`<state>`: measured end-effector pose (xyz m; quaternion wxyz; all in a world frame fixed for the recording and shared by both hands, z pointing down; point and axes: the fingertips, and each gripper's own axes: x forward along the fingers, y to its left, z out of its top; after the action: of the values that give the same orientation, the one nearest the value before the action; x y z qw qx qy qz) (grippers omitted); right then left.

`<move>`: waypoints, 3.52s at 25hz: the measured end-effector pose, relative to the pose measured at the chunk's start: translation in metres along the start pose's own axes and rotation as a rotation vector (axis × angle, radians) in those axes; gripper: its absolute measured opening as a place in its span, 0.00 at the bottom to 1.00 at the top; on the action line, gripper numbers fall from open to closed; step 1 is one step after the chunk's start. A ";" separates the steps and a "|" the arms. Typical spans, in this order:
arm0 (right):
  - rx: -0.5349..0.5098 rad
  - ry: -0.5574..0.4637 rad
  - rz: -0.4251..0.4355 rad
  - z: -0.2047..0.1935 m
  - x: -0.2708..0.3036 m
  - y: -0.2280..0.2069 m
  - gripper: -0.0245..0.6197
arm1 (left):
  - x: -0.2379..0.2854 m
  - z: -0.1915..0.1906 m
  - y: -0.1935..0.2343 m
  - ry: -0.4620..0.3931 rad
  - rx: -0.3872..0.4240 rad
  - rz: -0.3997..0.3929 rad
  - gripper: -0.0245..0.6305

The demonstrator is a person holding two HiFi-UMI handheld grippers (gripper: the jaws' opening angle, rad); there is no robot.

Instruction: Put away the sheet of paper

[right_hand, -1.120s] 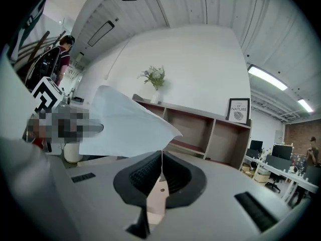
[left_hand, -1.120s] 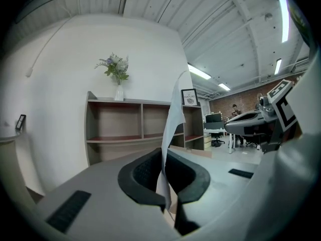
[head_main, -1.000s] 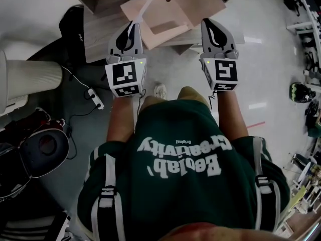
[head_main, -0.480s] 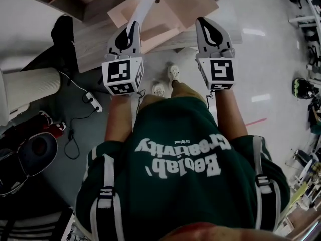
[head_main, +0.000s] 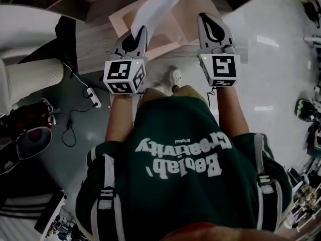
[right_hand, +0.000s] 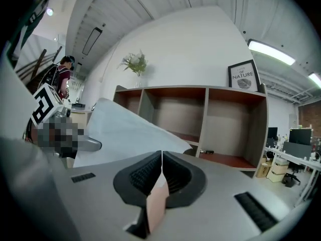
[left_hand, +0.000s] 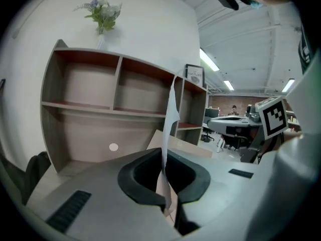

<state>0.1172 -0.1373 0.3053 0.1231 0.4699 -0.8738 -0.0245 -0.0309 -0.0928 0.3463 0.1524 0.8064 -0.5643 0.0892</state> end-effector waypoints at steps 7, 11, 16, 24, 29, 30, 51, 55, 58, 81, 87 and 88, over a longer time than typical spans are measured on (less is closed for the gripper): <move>0.012 0.036 0.027 -0.020 0.038 -0.024 0.09 | 0.072 -0.057 0.035 0.172 -0.100 0.076 0.07; 0.004 0.077 0.034 -0.036 0.060 -0.023 0.09 | 0.102 -0.085 0.064 0.270 -0.069 0.113 0.07; 0.000 0.124 0.022 -0.037 0.087 -0.025 0.09 | 0.128 -0.123 0.091 0.453 0.007 0.126 0.07; -0.014 0.167 0.027 -0.037 0.132 -0.010 0.09 | 0.140 -0.174 0.145 0.677 0.220 0.152 0.07; -0.017 0.188 0.030 -0.041 0.150 -0.001 0.09 | 0.145 -0.188 0.154 0.736 0.325 0.116 0.32; -0.018 0.190 0.032 -0.041 0.153 0.000 0.09 | 0.144 -0.188 0.157 0.740 0.352 0.123 0.35; -0.025 0.191 0.019 -0.033 0.168 0.013 0.09 | 0.100 -0.121 0.165 0.526 0.309 0.068 0.07; -0.028 0.194 0.001 -0.032 0.163 0.012 0.09 | 0.098 -0.077 0.131 0.421 0.331 -0.045 0.07; -0.032 0.197 -0.017 -0.033 0.159 0.009 0.09 | 0.094 -0.045 0.104 0.340 0.330 -0.149 0.07; -0.041 0.265 -0.080 -0.055 0.146 -0.002 0.09 | 0.173 -0.183 0.121 0.618 0.196 -0.089 0.07; -0.044 0.283 -0.071 -0.062 0.144 0.005 0.09 | 0.175 -0.190 0.138 0.626 0.409 0.026 0.45; -0.045 0.285 -0.067 -0.062 0.144 0.007 0.09 | 0.173 -0.187 0.141 0.619 0.444 0.043 0.47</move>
<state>0.0507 -0.2480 0.3941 0.2553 0.4948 -0.8304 0.0189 -0.0981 -0.2256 0.5972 0.1354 0.7427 -0.4752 0.4519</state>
